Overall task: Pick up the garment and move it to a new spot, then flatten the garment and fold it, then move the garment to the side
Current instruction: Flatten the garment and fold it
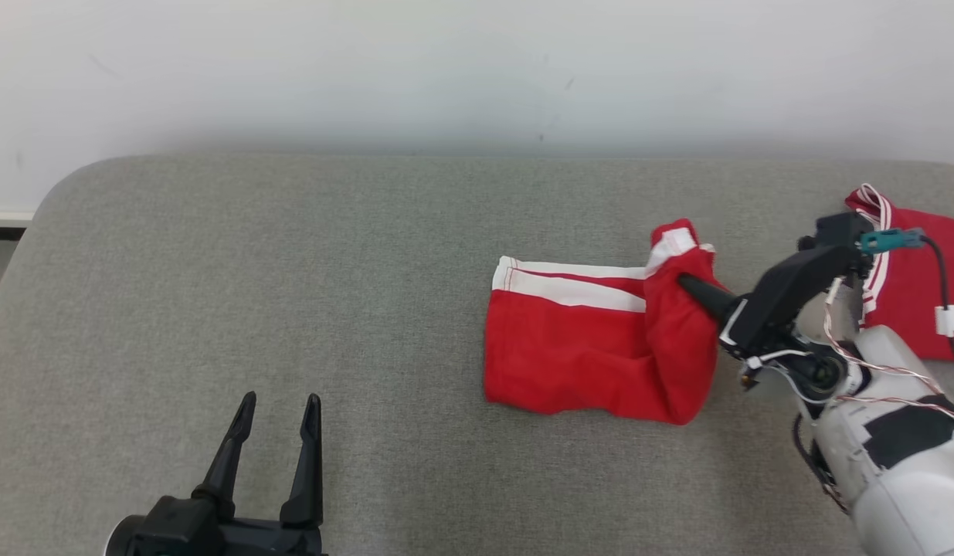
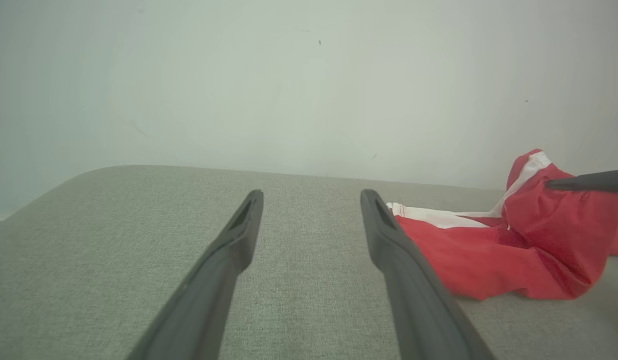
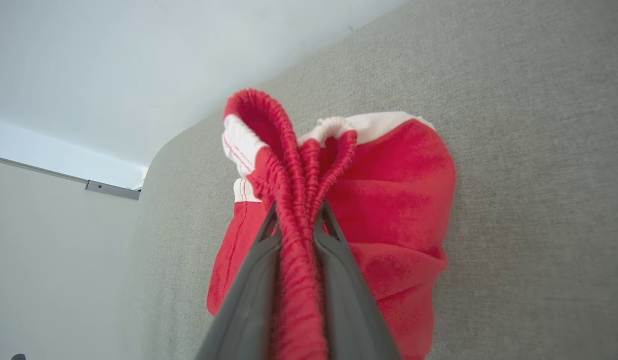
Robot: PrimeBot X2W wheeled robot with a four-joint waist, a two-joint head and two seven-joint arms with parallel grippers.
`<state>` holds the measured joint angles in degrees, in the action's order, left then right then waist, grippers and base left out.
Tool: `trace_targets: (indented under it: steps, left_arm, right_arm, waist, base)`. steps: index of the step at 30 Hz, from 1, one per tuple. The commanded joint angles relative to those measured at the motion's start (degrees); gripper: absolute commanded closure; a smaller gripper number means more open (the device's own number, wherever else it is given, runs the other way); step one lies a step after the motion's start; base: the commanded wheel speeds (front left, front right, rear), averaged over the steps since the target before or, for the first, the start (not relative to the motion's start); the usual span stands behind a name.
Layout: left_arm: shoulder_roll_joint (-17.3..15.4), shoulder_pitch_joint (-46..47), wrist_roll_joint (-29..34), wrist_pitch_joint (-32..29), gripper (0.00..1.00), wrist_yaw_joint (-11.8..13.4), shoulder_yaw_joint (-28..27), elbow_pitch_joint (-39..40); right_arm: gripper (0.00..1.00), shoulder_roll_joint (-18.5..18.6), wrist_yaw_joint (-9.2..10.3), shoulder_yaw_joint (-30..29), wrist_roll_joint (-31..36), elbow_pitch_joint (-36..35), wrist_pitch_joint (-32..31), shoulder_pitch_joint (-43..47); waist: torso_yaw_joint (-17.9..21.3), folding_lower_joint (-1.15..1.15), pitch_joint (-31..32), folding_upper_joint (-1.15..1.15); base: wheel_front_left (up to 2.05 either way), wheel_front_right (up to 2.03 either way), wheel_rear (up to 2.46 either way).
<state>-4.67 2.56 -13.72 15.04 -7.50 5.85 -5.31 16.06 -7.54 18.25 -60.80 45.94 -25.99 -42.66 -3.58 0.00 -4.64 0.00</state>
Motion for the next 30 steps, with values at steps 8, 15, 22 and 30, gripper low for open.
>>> trace_targets:
  steps: [8,15,22,30]
  left_arm:
    - [0.6,1.3,-0.3,0.2,0.00,0.1,1.1,-0.4]
    - [1.2,2.5,-0.5,0.2,0.00,0.1,2.3,-0.9]
    - [1.6,3.4,-0.8,0.2,0.00,0.1,2.3,-1.4]
    - [1.6,2.6,-0.6,0.2,0.00,0.1,0.1,-1.2]
  right_arm:
    - [1.00,-6.8,0.15,-1.2,0.3,4.9,0.1,-4.5]
    - [1.00,-9.8,0.15,-0.9,3.9,11.6,2.1,-8.7]
    - [0.00,-10.8,0.15,-0.2,6.9,15.4,6.6,-10.4]
    - [0.00,-7.8,0.15,2.5,9.5,9.1,14.9,-8.4]
  waist:
    - [-2.6,0.00,-1.6,0.00]
    - [-4.8,0.00,-2.9,0.00]
    - [-5.9,0.00,-3.6,0.00]
    - [-3.6,0.00,-2.4,0.00]
  base:
    - [0.00,0.00,0.00]
    - [0.00,0.00,0.00]
    - [0.00,0.00,0.00]
    - [0.00,0.00,0.00]
